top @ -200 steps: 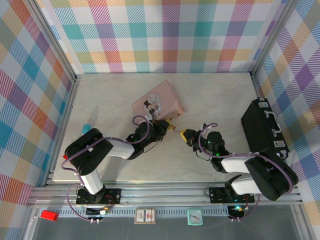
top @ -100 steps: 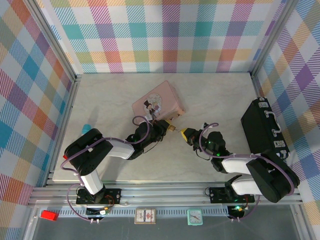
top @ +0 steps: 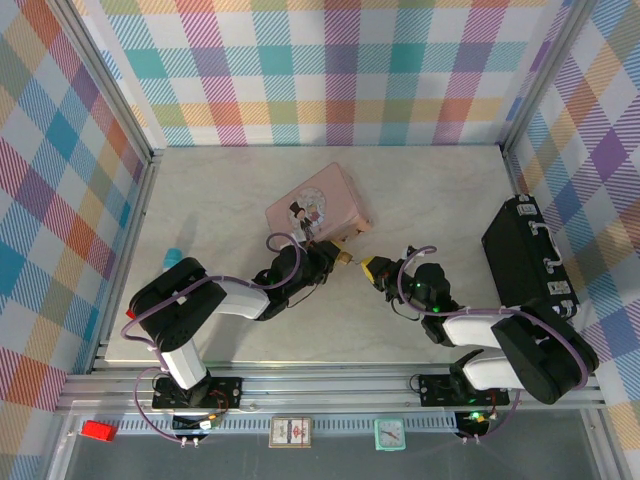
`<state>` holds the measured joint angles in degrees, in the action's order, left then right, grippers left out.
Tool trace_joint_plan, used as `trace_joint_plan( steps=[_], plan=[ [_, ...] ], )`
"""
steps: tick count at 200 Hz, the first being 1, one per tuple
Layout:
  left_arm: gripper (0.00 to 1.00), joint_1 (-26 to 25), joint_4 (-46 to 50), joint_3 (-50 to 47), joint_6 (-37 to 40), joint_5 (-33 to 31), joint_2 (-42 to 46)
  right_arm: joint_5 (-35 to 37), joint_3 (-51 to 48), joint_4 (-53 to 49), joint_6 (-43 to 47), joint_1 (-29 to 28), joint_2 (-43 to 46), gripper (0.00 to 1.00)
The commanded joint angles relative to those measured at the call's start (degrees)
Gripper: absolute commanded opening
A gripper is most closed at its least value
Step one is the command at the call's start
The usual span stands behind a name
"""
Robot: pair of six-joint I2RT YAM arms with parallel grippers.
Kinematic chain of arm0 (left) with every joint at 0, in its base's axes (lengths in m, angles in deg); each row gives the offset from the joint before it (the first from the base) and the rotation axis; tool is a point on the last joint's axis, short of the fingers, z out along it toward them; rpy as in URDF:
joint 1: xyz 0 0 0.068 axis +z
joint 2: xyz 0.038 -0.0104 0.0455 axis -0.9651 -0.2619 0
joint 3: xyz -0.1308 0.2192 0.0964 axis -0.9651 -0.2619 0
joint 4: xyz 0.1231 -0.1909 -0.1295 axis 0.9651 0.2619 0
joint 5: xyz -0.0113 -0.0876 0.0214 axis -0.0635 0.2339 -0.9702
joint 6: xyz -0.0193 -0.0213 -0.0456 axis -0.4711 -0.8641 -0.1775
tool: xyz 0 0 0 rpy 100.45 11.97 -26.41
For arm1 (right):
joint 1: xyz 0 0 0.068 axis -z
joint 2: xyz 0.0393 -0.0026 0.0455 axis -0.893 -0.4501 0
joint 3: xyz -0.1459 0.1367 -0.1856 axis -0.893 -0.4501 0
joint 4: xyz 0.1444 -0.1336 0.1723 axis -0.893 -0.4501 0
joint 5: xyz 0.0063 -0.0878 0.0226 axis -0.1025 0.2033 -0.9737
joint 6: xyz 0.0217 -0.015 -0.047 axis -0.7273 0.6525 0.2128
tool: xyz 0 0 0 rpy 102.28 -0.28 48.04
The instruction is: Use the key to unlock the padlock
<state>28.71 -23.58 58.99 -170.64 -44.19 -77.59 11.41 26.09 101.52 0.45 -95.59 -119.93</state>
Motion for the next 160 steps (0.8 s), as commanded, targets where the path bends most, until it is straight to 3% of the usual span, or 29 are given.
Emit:
trace_joint_plan(
  steps=[1,160],
  plan=[
    [0.05,-1.44,-2.48,-0.06,-6.58,2.52,1.24,0.47,1.34,1.81,-0.44,-0.55,-0.52,0.0],
    [0.05,-1.94,-3.09,0.81,-6.67,2.23,0.67,1.46,1.85,3.71,-1.09,-3.1,-2.89,0.0]
  ],
)
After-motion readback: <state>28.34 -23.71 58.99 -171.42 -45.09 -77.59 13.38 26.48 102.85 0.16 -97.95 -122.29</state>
